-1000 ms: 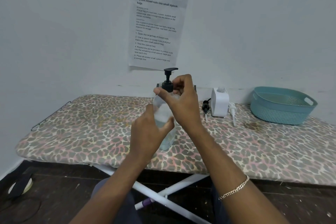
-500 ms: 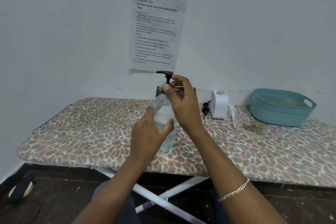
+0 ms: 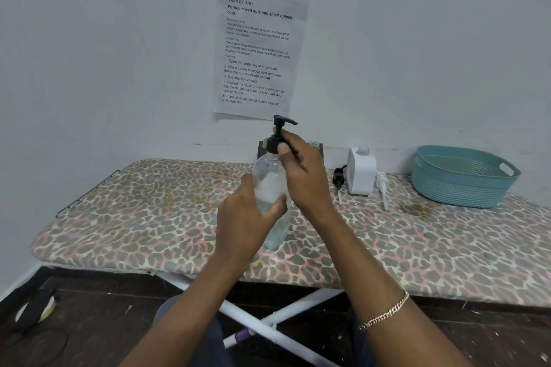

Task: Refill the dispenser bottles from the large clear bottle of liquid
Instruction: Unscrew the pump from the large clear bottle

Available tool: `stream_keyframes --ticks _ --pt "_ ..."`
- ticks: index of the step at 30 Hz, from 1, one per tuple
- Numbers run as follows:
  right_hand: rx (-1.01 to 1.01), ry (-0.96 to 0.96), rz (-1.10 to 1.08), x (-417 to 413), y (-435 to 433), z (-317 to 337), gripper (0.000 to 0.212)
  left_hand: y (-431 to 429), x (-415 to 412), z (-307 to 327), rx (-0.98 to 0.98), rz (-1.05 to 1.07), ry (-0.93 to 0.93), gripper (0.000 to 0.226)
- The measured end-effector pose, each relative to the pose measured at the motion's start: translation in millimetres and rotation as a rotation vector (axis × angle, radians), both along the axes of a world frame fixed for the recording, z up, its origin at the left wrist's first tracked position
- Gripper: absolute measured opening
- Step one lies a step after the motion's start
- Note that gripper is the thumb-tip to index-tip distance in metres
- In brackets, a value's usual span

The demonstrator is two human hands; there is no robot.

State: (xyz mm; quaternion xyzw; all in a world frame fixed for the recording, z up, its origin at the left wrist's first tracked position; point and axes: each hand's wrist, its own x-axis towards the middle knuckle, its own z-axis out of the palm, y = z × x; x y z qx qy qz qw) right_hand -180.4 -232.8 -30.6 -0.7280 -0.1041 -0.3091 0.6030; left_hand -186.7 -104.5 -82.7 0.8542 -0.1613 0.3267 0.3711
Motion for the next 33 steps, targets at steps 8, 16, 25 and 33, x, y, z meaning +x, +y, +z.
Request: stream_keyframes --ticks 8,16,25,33 --pt "-0.074 0.028 -0.042 -3.4 2.1 7.6 0.051 -1.1 -3.0 1.6 -0.005 0.0 0.003 0.054" --pt "-0.006 0.044 -0.012 -4.0 -4.2 16.5 0.037 -0.5 -4.7 3.0 -0.008 0.005 0.019 0.048" --pt "-0.003 -0.003 -0.012 1.8 -14.3 36.8 0.043 2.5 -4.1 6.1 0.011 0.005 0.03 0.05" --pt "0.032 -0.085 0.004 5.7 -30.3 81.4 0.042 6.5 -0.9 8.7 0.029 0.006 0.075 0.054"
